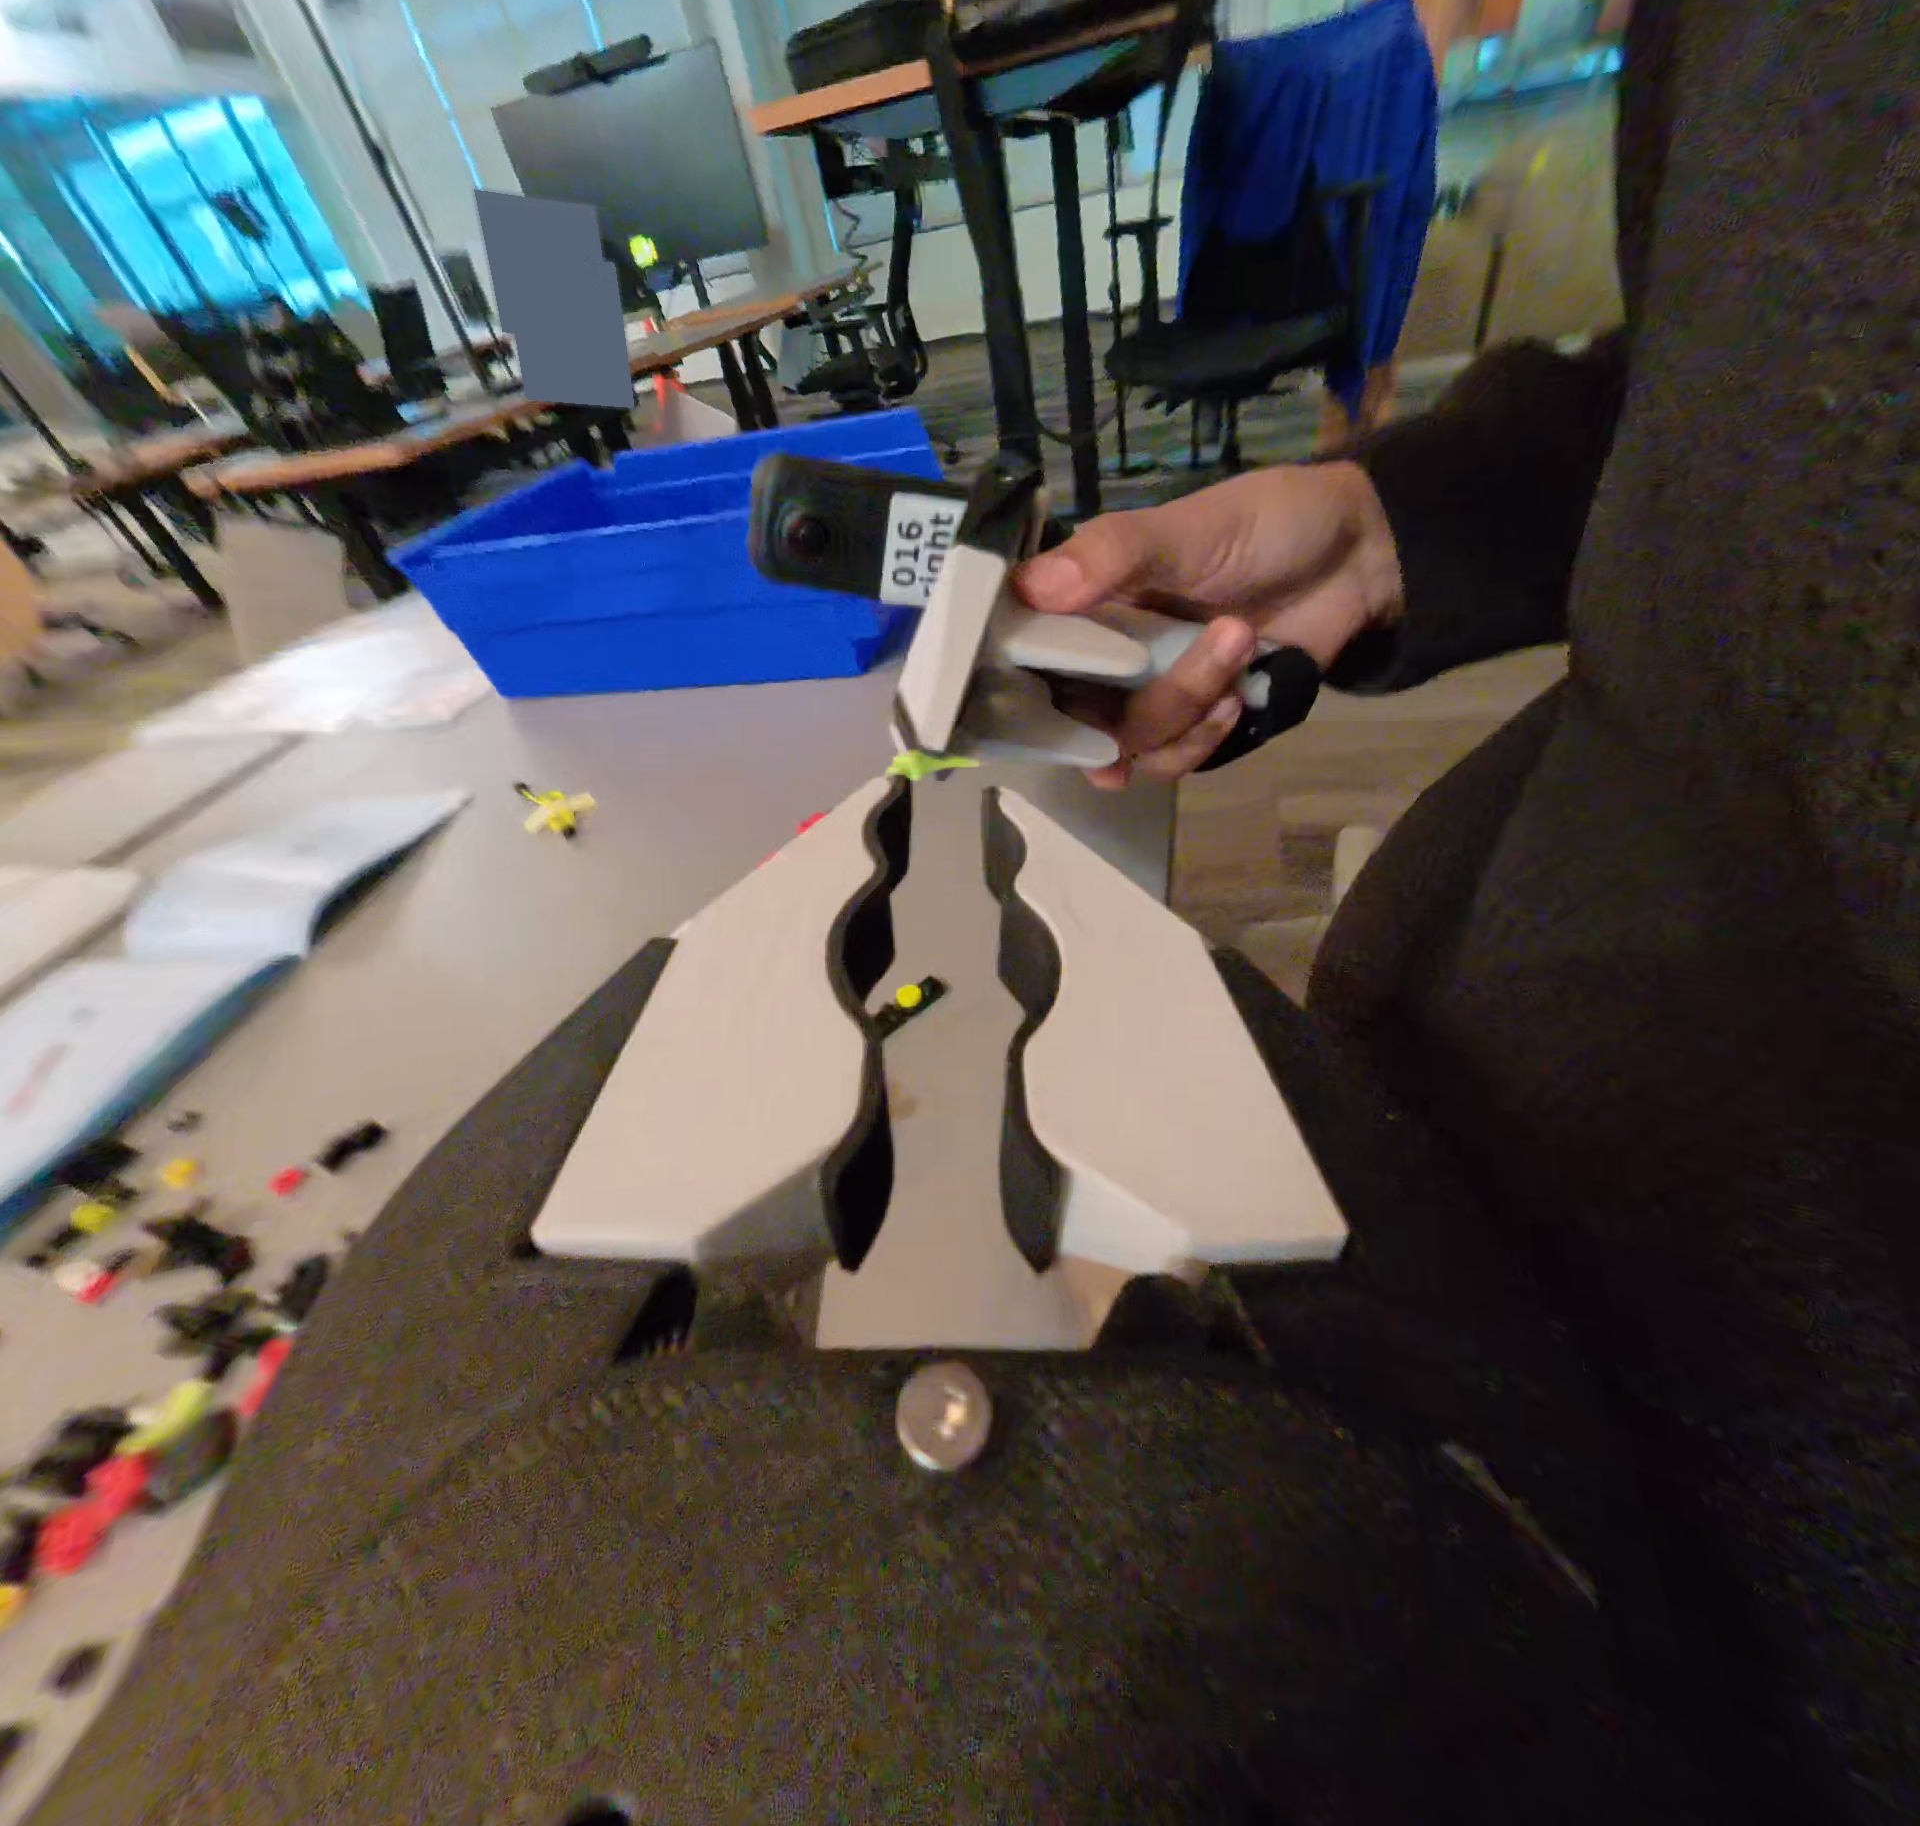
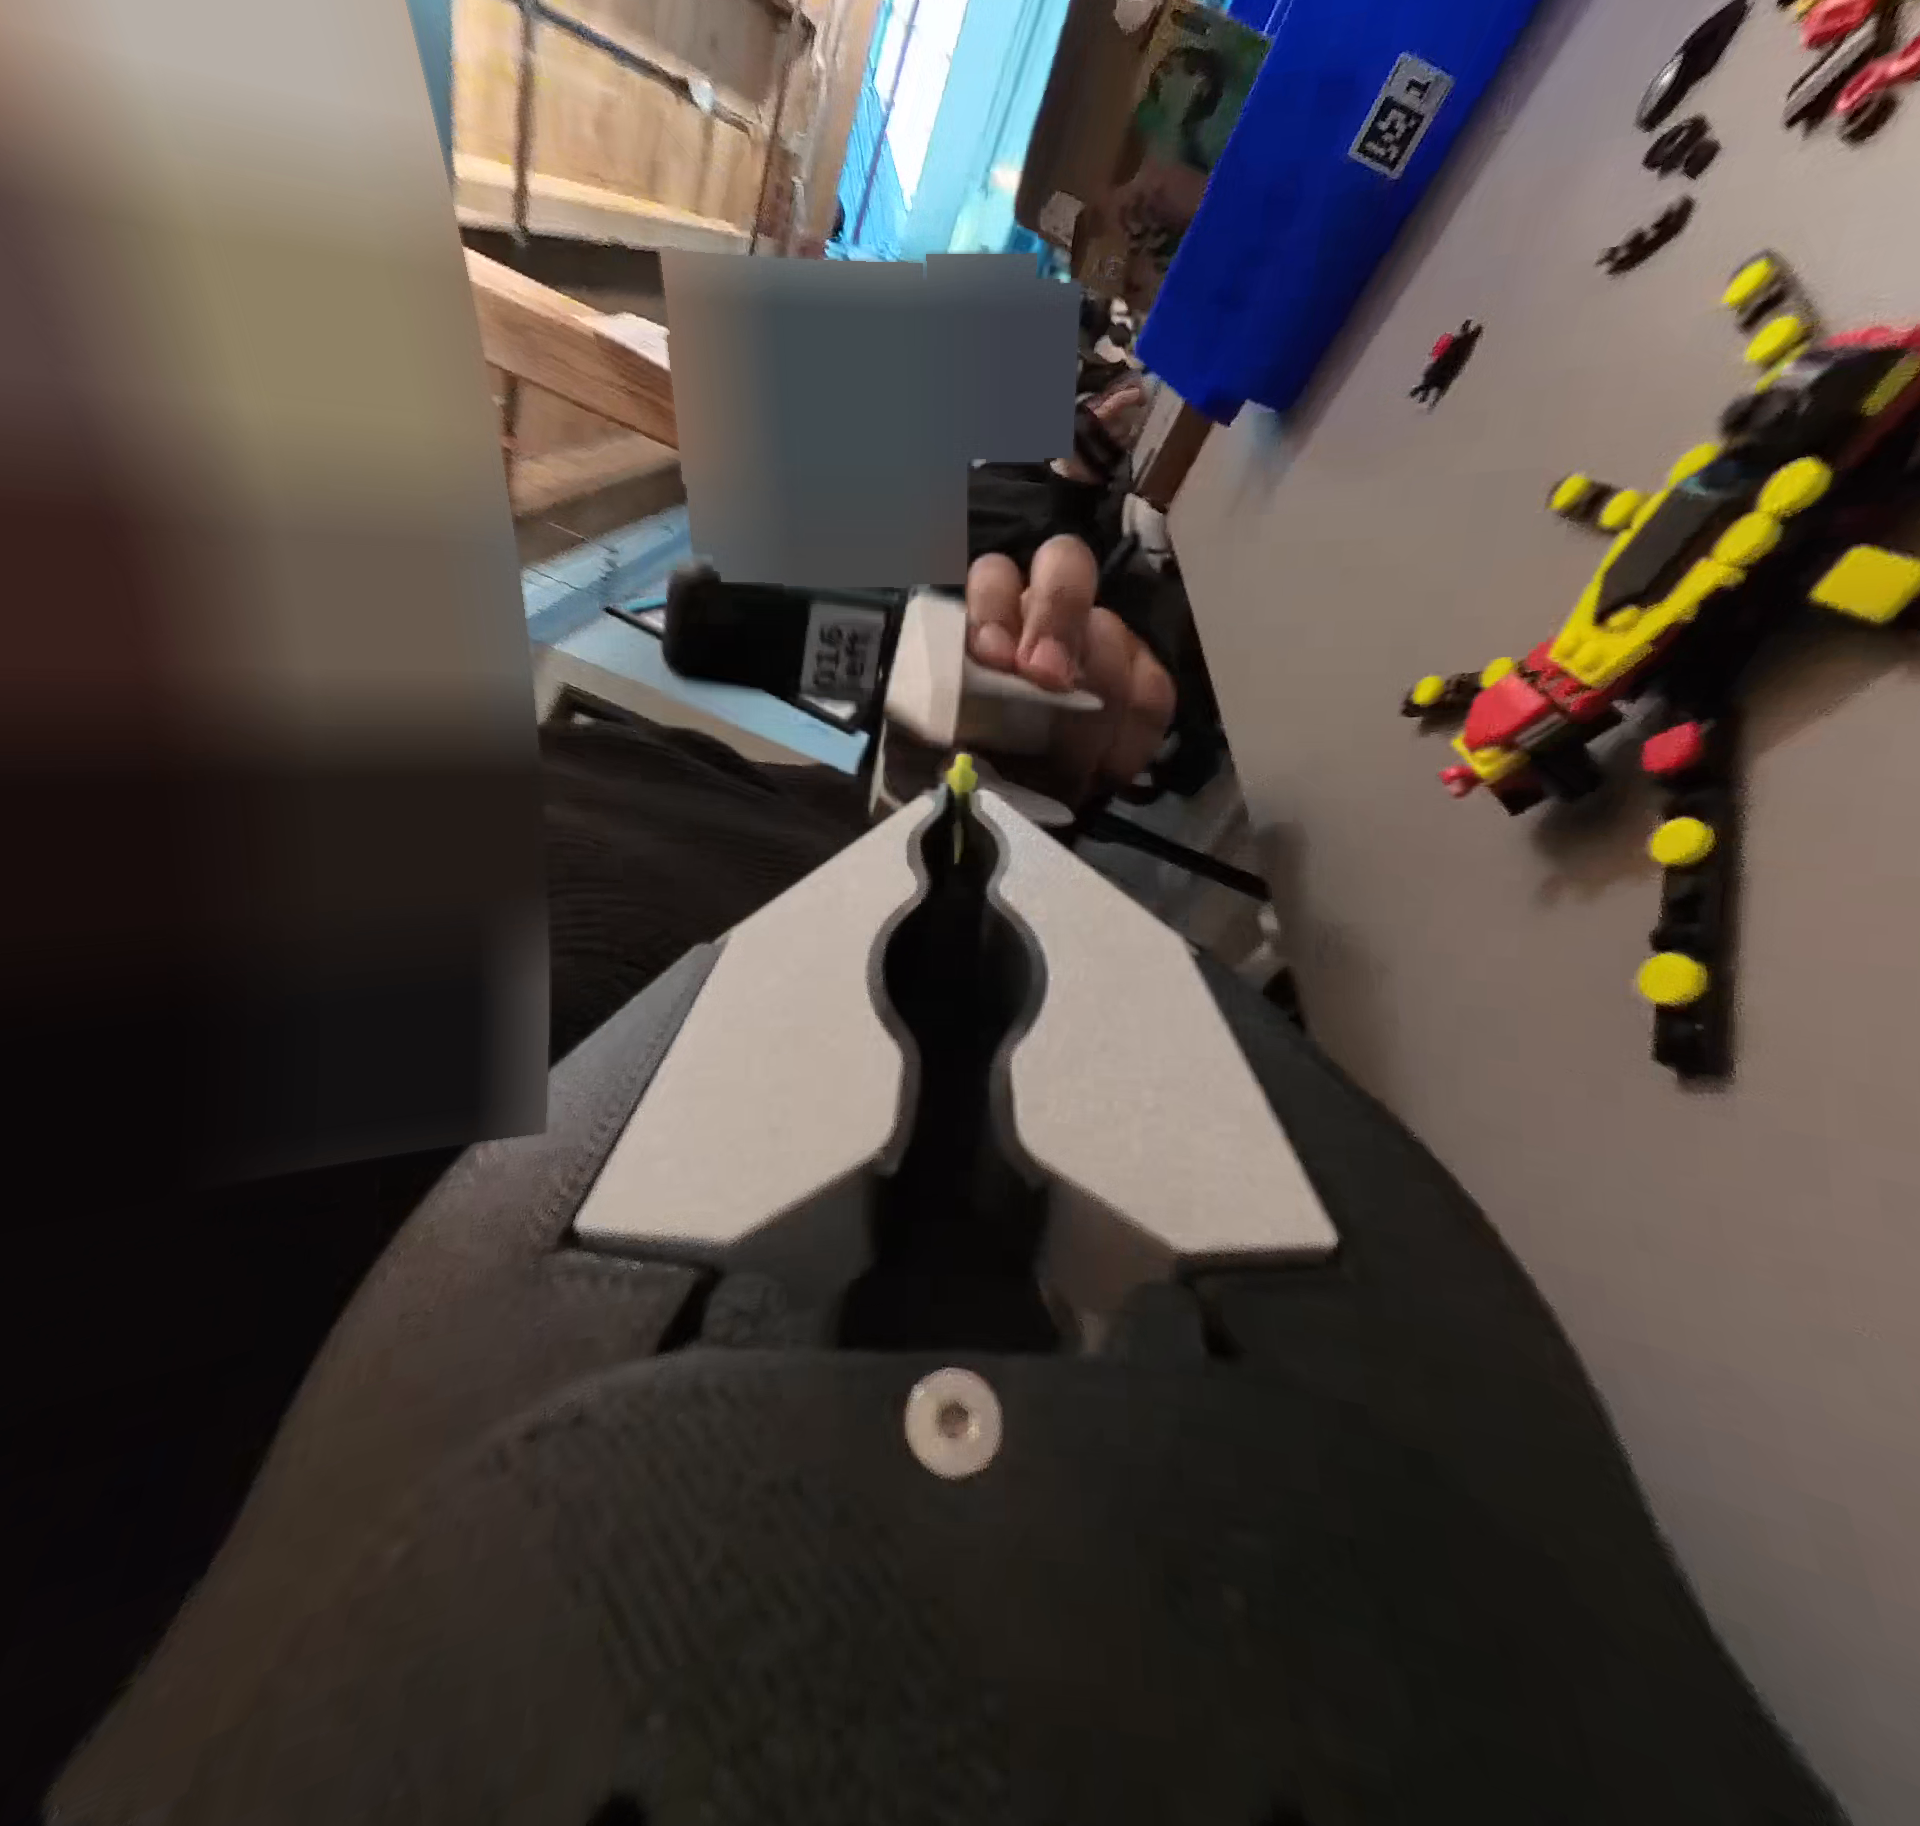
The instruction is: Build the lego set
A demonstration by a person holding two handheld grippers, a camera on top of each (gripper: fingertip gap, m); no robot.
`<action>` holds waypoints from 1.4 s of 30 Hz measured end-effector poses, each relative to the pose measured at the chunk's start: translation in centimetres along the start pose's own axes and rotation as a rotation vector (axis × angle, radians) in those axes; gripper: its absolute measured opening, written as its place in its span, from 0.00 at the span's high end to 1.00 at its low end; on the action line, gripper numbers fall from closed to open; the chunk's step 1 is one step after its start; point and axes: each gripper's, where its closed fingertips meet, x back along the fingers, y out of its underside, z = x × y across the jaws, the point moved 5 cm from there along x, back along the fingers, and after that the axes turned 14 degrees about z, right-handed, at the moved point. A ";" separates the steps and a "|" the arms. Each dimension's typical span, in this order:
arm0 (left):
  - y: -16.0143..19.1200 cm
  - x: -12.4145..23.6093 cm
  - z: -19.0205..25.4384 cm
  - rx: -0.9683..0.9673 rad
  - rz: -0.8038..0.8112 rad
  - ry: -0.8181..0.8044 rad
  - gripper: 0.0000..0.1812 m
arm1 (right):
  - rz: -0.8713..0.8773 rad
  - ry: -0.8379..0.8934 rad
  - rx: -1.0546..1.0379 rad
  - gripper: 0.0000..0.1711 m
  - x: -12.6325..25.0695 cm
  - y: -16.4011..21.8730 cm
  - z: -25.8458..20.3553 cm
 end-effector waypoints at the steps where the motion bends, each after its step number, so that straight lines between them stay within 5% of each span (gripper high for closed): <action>1: 0.0 0.1 -0.4 0.072 0.006 -0.004 0.91 | -0.027 0.009 0.026 1.00 0.0 0.1 -0.1; 5: 0.5 0.2 -0.9 0.227 -0.012 0.026 0.86 | -0.098 -0.025 -0.007 1.00 -0.4 1.1 -0.3; 23: 1.2 0.2 0.9 0.189 -0.070 0.153 1.00 | -0.158 -0.033 -0.116 1.00 -0.8 2.3 0.5; 42: 1.2 0.2 1.2 0.176 -0.066 0.170 0.95 | -0.162 -0.010 -0.154 1.00 -0.7 2.5 0.9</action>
